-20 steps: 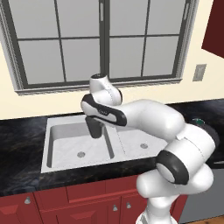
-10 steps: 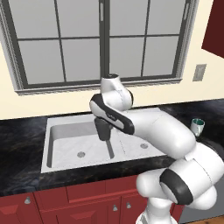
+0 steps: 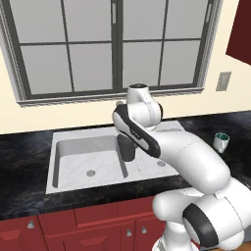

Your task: Move any existing items from the left basin to the right basin for drying. Then move the mug from the counter to the left basin of the sink for washing.

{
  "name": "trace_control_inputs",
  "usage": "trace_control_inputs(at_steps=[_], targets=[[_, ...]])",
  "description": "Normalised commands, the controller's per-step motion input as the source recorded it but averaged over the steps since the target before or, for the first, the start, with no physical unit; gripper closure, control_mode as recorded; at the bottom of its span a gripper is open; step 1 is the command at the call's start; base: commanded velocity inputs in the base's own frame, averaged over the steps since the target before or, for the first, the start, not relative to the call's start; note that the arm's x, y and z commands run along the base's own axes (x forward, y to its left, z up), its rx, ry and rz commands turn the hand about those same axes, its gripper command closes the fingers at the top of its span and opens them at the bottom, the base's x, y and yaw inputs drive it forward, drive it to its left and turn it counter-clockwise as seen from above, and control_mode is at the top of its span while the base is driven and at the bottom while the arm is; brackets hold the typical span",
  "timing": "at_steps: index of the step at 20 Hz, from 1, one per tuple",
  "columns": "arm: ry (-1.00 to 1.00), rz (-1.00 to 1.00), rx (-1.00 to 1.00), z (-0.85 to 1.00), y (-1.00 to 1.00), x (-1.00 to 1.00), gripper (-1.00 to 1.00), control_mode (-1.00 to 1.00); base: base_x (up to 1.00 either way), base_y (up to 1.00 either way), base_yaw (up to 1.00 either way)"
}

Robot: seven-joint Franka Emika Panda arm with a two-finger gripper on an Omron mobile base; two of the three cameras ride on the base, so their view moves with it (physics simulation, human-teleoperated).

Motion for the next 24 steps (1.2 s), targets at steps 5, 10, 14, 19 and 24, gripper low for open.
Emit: trace_control_inputs(at_steps=[5,10,14,19,24], targets=[[0.04,-0.01,0.00,0.00,-0.46,-0.12,1.00,-1.00,0.00,0.00,0.00],[0.01,0.00,0.00,0.00,-0.49,-0.05,1.00,-1.00,0.00,0.00,0.00],[0.00,0.00,0.00,0.00,-0.52,0.00,1.00,-1.00,0.00,0.00,0.00],[0.00,0.00,0.00,0.00,-0.53,0.00,1.00,-1.00,0.00,0.00,0.00],[0.00,0.00,0.00,0.00,-0.53,0.03,1.00,-1.00,0.00,0.00,0.00]])
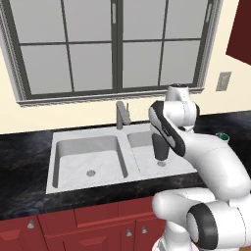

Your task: Move any existing items from the left basin to the right basin for drying. Then move the mug from the counter to the left basin of the sink for washing.

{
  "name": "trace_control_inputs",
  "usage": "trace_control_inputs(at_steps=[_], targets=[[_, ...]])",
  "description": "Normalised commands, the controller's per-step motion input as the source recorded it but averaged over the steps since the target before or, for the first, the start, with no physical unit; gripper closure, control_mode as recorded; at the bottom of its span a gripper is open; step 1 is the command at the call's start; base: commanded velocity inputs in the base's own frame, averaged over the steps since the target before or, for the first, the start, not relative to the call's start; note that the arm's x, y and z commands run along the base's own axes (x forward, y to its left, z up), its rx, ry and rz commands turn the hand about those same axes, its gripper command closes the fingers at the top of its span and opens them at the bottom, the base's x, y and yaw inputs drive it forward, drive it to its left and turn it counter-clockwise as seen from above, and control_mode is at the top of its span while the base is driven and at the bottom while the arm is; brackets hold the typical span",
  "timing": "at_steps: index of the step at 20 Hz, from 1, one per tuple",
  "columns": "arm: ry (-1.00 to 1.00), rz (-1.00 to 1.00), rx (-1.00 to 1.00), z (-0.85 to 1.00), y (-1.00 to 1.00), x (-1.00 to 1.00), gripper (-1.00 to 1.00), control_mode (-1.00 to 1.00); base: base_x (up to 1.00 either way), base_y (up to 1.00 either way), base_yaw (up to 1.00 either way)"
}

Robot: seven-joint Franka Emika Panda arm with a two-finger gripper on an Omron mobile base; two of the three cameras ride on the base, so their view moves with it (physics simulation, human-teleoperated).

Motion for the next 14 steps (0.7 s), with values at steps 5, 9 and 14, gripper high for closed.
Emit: trace_control_inputs(at_steps=[5,9,14], targets=[[0.00,0.00,0.01,-0.11,-0.48,0.21,1.00,-1.00,0.00,0.00,0.00],[0.00,0.00,0.00,-0.19,-0.33,0.29,1.00,-1.00,0.00,0.00,0.00],[0.00,0.00,0.00,-0.19,-0.23,0.36,1.00,-1.00,0.00,0.00,0.00]])
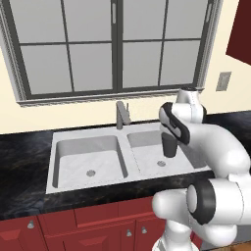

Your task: Move any existing items from the left basin to the right basin for drying. Then move the mug from the counter to the left basin of the sink for washing.

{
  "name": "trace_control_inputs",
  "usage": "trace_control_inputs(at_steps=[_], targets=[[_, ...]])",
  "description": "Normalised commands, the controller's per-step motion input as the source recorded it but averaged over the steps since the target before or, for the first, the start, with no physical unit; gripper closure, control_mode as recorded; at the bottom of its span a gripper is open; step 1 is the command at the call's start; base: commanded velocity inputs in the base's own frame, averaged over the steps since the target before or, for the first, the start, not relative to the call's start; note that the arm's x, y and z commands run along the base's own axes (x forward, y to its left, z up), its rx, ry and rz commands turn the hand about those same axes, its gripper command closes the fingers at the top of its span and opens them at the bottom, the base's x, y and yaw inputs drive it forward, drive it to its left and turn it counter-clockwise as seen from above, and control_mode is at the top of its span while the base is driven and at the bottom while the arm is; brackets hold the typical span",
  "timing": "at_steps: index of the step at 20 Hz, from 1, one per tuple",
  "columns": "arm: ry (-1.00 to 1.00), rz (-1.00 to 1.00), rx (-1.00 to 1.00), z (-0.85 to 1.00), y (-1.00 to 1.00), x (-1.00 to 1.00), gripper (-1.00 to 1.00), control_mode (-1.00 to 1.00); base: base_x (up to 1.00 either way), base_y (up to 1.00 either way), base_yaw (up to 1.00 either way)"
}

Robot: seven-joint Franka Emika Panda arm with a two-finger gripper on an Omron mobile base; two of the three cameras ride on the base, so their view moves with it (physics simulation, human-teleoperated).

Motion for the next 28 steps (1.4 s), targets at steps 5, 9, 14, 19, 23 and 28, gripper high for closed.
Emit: trace_control_inputs(at_steps=[5,9,14,19,23,28], targets=[[0.00,0.00,0.00,-0.16,-0.21,0.35,1.00,-1.00,0.00,0.00,0.00],[0.00,0.00,0.00,-0.18,-0.17,0.34,1.00,-1.00,0.00,0.00,0.00],[0.00,0.00,0.01,-0.26,-0.15,0.34,1.00,-1.00,0.00,0.00,0.00],[0.00,0.00,0.05,-0.33,-0.12,0.32,1.00,-1.00,0.00,0.00,0.00],[0.00,0.01,0.05,-0.29,-0.10,0.30,1.00,-1.00,0.00,0.00,0.00],[0.00,0.00,0.00,-0.23,-0.11,0.30,1.00,-1.00,0.00,0.00,0.00]])
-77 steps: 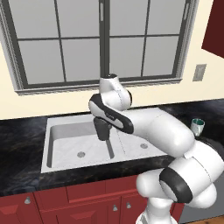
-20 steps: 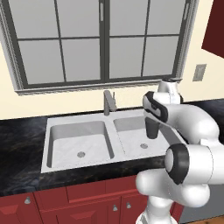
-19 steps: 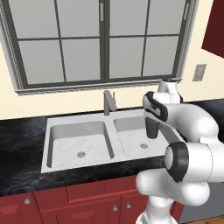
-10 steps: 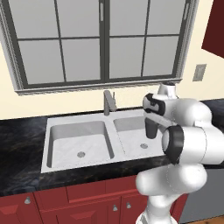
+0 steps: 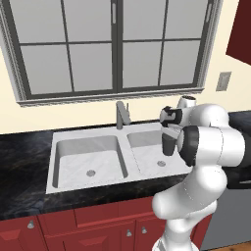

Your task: Move any existing items from the left basin to the right basin for drying. Then move the mug from the counter to the left basin of the sink for washing.

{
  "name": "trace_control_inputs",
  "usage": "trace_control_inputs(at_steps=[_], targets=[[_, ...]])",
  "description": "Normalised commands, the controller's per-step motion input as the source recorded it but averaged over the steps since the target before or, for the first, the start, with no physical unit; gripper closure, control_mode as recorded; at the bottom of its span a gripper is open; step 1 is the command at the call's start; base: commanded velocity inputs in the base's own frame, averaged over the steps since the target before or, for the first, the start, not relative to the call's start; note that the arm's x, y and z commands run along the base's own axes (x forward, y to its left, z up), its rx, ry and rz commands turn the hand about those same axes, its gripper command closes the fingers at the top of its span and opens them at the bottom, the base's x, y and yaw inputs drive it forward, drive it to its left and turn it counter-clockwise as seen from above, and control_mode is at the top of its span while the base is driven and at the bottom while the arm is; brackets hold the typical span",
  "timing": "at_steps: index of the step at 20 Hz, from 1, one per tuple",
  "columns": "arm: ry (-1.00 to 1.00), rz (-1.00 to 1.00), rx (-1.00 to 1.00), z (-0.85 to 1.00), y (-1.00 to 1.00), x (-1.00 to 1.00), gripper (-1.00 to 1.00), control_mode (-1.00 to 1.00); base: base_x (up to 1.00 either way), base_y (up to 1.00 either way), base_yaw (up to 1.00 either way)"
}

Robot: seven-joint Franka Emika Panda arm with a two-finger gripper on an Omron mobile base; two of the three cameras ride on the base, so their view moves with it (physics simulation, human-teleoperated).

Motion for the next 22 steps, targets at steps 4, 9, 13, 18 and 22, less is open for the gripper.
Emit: trace_control_inputs(at_steps=[4,9,13,18,22], targets=[[0.00,0.00,0.00,-0.24,-0.02,0.42,1.00,-1.00,0.00,0.00,0.00],[0.00,0.00,0.00,-0.28,0.00,0.34,1.00,-1.00,0.00,0.00,0.00],[0.00,0.00,0.00,-0.37,0.00,0.24,1.00,-1.00,0.00,0.00,0.00],[0.00,0.00,0.00,-0.36,0.00,0.21,1.00,-1.00,0.00,0.00,0.00],[0.00,0.00,0.00,-0.21,0.00,0.04,1.00,-1.00,0.00,0.00,0.00]])
